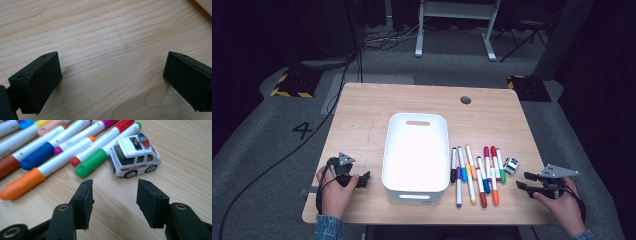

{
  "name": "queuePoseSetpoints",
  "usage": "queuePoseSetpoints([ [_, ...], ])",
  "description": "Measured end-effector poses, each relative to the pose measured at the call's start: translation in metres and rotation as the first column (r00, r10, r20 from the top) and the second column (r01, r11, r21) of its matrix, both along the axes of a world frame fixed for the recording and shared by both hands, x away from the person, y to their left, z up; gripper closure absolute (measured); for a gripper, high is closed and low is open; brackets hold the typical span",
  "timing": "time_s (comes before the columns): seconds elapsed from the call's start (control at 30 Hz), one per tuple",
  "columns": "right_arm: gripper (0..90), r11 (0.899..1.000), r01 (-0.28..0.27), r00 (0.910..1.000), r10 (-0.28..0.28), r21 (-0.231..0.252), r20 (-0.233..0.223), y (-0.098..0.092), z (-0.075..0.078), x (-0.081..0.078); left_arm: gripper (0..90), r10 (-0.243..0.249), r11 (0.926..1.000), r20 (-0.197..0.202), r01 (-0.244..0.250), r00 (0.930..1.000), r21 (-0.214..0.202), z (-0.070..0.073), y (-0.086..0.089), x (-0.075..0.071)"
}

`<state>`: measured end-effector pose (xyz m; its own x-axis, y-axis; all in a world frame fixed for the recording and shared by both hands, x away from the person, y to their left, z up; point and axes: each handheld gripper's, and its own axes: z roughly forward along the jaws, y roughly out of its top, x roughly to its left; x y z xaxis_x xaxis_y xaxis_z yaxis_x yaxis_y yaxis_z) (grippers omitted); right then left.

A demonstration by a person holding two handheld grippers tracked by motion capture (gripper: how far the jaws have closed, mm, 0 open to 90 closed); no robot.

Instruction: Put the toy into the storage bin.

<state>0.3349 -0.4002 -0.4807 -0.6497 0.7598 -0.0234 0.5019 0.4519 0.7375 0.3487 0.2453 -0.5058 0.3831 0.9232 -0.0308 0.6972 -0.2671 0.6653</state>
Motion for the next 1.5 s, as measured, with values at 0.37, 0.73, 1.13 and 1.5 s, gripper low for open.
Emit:
queuePoseSetpoints([
  [0.37,52.5,0.999,-0.018,0.9995,0.019,0.04,-0.027,0.009,0.02,-0.003,1.6,0.001,1.0,0.001,-0.001,1.0,0.002,0.0,0.0,0.0],
  [0.73,58.6,0.997,-0.073,0.9964,0.074,0.024,-0.041,0.031,0.041,0.007,1.5,0.0,1.0,-0.001,0.0,1.0,0.0,0.0,0.0,0.0],
  [1.13,60.4,0.991,-0.133,0.9902,0.133,0.011,-0.043,0.062,0.049,0.035,1.5,0.001,1.0,0.0,-0.001,1.0,0.002,0.0,0.0,0.0],
  [1.5,60.7,0.995,-0.095,0.9947,0.095,0.002,-0.039,0.069,0.049,0.064,1.5,0.0,1.0,-0.001,0.0,1.0,0.0,0.0,0.0,0.0],
])
